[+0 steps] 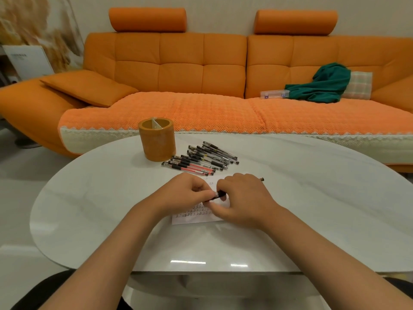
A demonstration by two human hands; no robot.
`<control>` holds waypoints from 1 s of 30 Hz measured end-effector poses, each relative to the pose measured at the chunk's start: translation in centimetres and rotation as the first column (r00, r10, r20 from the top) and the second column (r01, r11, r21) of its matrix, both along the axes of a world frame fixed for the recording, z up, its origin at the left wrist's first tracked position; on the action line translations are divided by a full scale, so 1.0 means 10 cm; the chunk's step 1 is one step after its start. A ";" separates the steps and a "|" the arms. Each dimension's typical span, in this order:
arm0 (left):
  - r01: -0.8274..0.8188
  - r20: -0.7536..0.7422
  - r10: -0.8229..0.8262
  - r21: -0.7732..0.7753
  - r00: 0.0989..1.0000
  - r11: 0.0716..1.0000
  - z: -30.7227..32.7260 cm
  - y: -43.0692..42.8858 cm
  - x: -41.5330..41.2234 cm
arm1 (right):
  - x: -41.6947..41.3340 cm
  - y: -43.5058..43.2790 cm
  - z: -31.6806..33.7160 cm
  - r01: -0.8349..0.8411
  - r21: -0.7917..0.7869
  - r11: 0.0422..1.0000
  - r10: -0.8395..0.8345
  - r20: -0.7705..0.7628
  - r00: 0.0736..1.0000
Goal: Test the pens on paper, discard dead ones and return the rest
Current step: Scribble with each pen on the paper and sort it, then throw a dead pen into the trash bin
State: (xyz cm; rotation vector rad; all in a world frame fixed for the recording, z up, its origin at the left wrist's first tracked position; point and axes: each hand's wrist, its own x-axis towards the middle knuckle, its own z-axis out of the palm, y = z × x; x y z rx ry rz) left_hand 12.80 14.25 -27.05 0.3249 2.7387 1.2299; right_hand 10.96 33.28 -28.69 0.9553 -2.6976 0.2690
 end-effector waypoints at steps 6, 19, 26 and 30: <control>-0.002 0.076 -0.004 0.088 0.997 0.996 0.06 0.03 0.06 | 0.02 -0.14 -0.01 0.071 0.019 0.997 -0.067 -0.164 0.984; -0.081 -0.039 0.083 0.041 0.996 0.996 -0.04 -0.01 0.02 | 0.00 -0.09 -0.03 -0.021 -0.061 0.998 0.027 0.089 0.996; -0.138 -0.198 0.121 -0.076 0.973 0.987 -0.21 0.10 -0.02 | -0.07 0.25 -0.02 0.072 -0.160 0.984 -0.025 0.277 0.961; -0.093 -0.242 0.057 -0.138 0.969 0.986 -0.21 0.42 -0.07 | -0.02 0.73 0.10 0.187 -0.127 0.974 -0.162 0.186 0.969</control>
